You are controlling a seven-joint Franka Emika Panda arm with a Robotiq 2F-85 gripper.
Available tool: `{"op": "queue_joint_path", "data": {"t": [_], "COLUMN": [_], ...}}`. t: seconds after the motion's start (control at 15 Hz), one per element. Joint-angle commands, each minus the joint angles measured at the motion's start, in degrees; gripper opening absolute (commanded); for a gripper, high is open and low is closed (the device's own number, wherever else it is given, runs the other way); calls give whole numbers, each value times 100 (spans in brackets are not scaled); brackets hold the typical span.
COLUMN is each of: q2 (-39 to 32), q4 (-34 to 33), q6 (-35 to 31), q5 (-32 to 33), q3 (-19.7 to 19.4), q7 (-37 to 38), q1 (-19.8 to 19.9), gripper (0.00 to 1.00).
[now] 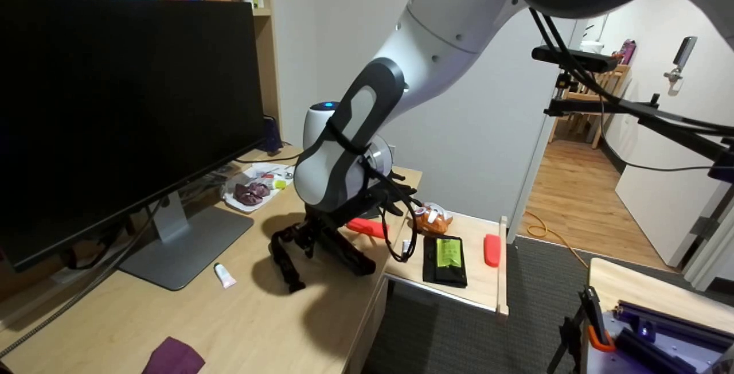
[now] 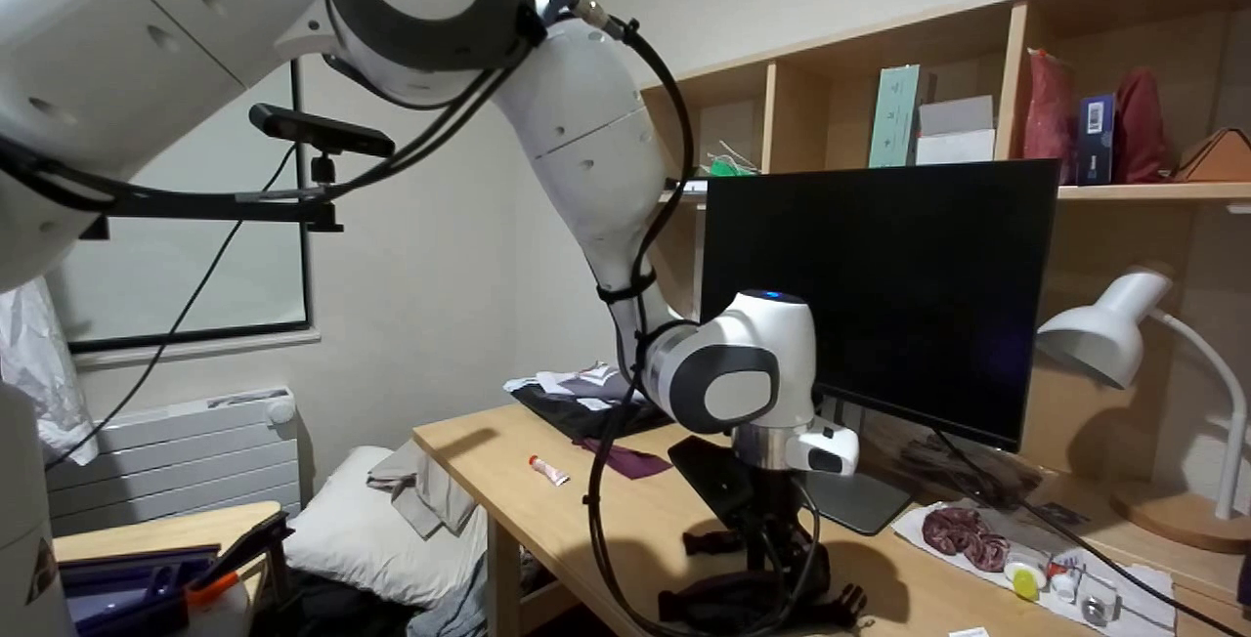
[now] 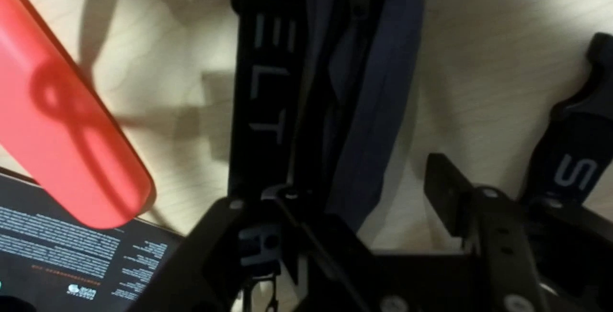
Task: Put the black object on the left side of the table
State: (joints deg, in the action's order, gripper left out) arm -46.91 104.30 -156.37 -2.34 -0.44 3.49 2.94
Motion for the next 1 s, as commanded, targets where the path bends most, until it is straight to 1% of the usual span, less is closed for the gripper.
{"op": "queue_joint_path", "data": {"t": [0.0,0.2,0.27,0.33,0.47,0.53,0.6,0.8,0.87,0.93], "q2": [-106,-80,-72,-62,-35,-21,-3,70,94,136], "q4": [-97,-77,-65,-56,-29,-21,-7,43,60,85], "q6": [-59,-37,-25,-3,73,106,126,106,100,110], "q5": [-37,-28,-34,-41,-59,-66,-70,-110,-157,-286], "q3": [11,-21,-19,-10,17,41,66,174,247,403], "q7": [-145,-142,-155,-173,-200,-236,-263,-369,-408,-430], "q1": [73,67,84,105,143,177,201,271,326,446], "gripper": [32,13,9,7,4,4,7,7,7,7]}}
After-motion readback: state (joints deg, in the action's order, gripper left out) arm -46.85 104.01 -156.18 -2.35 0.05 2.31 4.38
